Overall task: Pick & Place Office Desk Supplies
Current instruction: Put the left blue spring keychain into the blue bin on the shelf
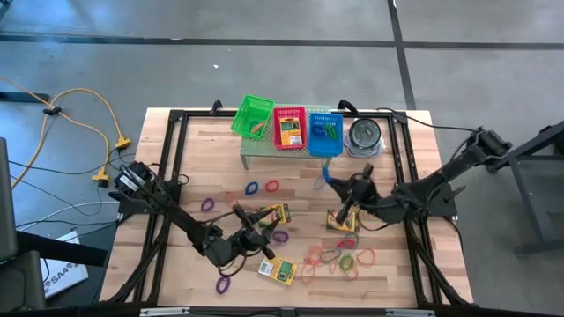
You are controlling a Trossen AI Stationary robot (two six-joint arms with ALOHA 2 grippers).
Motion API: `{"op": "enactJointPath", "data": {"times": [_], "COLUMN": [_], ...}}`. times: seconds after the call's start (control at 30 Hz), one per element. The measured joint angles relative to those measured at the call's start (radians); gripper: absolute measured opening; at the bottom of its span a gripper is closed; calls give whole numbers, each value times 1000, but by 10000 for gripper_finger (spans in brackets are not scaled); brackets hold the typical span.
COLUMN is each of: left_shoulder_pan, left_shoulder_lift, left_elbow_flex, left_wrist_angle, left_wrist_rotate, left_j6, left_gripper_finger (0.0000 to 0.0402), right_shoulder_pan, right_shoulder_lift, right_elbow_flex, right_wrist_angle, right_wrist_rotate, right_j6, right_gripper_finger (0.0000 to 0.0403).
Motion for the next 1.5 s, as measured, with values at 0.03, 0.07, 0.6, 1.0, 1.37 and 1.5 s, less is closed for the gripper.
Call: {"op": "enactJointPath", "data": {"times": [0.03, 0.07, 0.6, 1.0, 1.37, 1.5], "left_shoulder_pan": [0, 1, 404, 476, 410, 393], "left_shoulder_lift": [-14, -31, -624, -613, -585, -585], "left_elbow_flex": [0, -1, -3, -117, -173, -173], "left_wrist_angle": [-7, -15, -1133, -1073, -987, -984], "left_wrist_rotate": [18, 44, 839, 1164, 1163, 1163], "left_j6": [11, 31, -696, -794, -794, -794], "left_gripper_finger": [147, 147, 147, 147, 147, 147], "right_shoulder_pan": [-1, -2, -190, -593, -838, -860], "right_shoulder_lift": [-19, -35, -124, 32, 312, 379], "right_elbow_flex": [0, 0, 111, 589, 714, 746], "right_wrist_angle": [0, 0, -348, -1103, -1205, -1216], "right_wrist_rotate": [-4, -9, -163, -578, -820, -872], "right_j6": [-12, -20, 69, 375, 338, 329], "right_gripper_finger": [3, 3, 3, 3, 3, 11]}}
